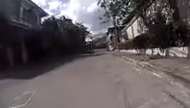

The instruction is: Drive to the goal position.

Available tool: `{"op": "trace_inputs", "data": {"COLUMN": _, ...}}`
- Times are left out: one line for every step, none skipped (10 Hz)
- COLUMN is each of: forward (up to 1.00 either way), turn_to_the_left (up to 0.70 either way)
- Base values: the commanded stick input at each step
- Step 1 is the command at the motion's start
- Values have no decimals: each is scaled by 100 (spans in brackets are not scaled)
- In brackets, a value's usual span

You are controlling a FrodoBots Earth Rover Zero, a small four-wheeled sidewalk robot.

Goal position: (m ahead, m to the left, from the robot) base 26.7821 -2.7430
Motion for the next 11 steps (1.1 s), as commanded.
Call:
{"op": "trace_inputs", "data": {"forward": 100, "turn_to_the_left": 0}}
{"op": "trace_inputs", "data": {"forward": 100, "turn_to_the_left": 0}}
{"op": "trace_inputs", "data": {"forward": 100, "turn_to_the_left": 0}}
{"op": "trace_inputs", "data": {"forward": 100, "turn_to_the_left": -4}}
{"op": "trace_inputs", "data": {"forward": 100, "turn_to_the_left": -26}}
{"op": "trace_inputs", "data": {"forward": 100, "turn_to_the_left": -38}}
{"op": "trace_inputs", "data": {"forward": 100, "turn_to_the_left": -38}}
{"op": "trace_inputs", "data": {"forward": 100, "turn_to_the_left": -38}}
{"op": "trace_inputs", "data": {"forward": 100, "turn_to_the_left": -38}}
{"op": "trace_inputs", "data": {"forward": 100, "turn_to_the_left": -15}}
{"op": "trace_inputs", "data": {"forward": 100, "turn_to_the_left": 0}}
